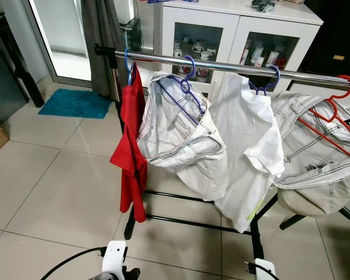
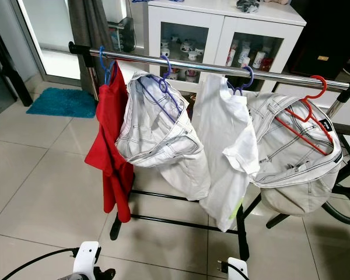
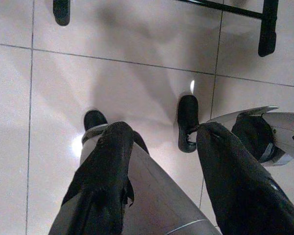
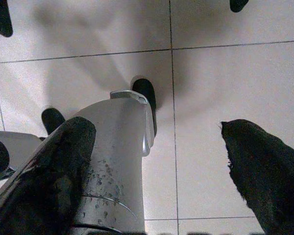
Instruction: Hang hanger
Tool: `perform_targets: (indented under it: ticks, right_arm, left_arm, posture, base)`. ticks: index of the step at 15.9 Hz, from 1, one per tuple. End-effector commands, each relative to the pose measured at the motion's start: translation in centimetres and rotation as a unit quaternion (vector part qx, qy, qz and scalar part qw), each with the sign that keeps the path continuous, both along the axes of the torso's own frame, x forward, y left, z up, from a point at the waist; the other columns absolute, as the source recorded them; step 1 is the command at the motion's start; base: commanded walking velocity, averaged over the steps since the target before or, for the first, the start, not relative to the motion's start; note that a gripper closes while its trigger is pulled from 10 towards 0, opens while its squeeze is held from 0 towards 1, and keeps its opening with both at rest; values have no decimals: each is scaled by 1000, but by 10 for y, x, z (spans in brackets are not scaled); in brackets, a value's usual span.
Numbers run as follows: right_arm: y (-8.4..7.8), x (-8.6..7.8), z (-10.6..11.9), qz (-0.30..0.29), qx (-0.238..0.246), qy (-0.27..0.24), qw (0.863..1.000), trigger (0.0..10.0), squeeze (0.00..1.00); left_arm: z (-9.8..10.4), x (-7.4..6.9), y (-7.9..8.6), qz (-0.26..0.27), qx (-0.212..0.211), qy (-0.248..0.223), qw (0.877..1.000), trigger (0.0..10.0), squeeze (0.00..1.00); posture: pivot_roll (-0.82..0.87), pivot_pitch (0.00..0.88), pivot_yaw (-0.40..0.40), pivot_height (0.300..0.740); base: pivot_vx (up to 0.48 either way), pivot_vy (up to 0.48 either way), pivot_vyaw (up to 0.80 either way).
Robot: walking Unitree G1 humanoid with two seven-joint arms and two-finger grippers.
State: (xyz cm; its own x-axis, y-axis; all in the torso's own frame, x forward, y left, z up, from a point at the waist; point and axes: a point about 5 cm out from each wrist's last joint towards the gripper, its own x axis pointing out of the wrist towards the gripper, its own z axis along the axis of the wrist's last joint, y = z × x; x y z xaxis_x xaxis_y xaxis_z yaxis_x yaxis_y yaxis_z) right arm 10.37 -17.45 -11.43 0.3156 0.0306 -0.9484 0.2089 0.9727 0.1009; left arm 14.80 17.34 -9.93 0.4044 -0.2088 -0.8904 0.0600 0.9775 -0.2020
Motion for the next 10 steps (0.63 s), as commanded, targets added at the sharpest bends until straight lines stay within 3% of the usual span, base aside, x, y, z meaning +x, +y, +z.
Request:
perform_targets:
  ticks: [1,6,7,9,10]
  right_arm:
    - [-20,25,8,34,-64,-20,997,10000,0]
    - [-16,39,12,71,-66,-29,995,10000,0]
    - [-10,36,11,67,-65,-30,995,10000,0]
    - [-7,38,11,73,-67,-39,994,10000,0]
    - [-10,48,16,78,-74,-72,992,10000,0]
  left_arm:
    - [15,44,-32,-105,113,-8,988,10000,0]
    - [19,53,-35,-82,111,-27,990,10000,0]
    - [15,44,-16,-78,116,-22,990,10000,0]
    - [13,39,-8,-74,121,-19,990,10000,0]
    - [13,38,-9,-62,106,-24,992,10000,439]
  posture:
    - [-191,0,82,740]
    - [-172,0,80,740]
    - [-174,0,84,740]
    - [-174,0,84,740]
    - [-170,0,77,740]
  base:
    - [0,0,0]
    - [0,0,0]
    - [0,0,0]
    - [0,0,0]
    - [0,0,0]
